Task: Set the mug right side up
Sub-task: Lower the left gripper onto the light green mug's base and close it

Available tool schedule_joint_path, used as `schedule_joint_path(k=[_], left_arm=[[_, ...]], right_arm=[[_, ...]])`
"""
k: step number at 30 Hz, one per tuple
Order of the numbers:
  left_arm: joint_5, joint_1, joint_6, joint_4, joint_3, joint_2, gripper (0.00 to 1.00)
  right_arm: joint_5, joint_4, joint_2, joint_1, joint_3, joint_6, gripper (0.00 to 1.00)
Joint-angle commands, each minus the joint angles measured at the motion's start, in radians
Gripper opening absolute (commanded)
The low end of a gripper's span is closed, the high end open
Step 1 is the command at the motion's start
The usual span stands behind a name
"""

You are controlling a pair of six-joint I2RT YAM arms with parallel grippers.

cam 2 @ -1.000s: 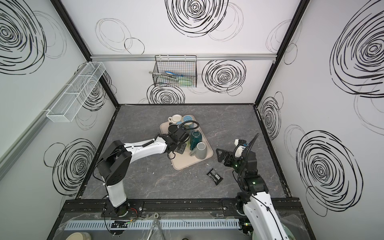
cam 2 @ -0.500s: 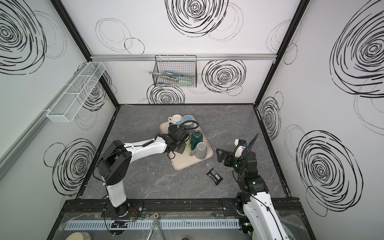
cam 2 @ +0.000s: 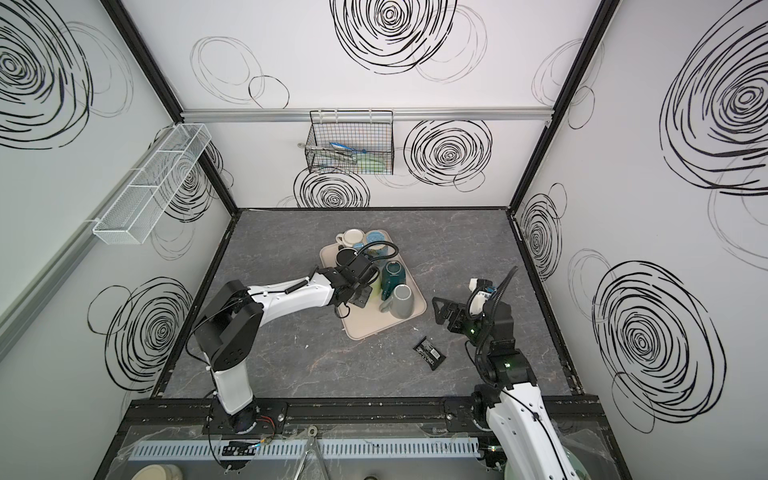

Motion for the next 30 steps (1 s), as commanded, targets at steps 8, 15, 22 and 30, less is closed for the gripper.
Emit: schedule_joint_path(k=[8, 15, 22, 30], left_arm=[[-0.011, -0.002, 0.028, 0.027, -0.018, -0.032, 0.08], [0.002, -0.002, 0.002, 0.049, -0.051, -0.063, 0.04], [0.011, 0.004, -0.004, 0.06, -0.088, -0.118, 0.0], [0.067, 0.022, -0.043, 0.095, -0.156, -0.207, 0.0]], right_arm=[[-0.003, -0.015, 0.009, 0.003, 0.009, 0.005, 1.0], [-0.008, -0.01, 0.023, 0.004, 0.008, 0.005, 1.0], [-0.009, -0.005, 0.031, 0.004, 0.004, 0.008, 1.0], [-0.027, 0.006, 0.054, 0.004, -0.007, 0.012, 1.0]])
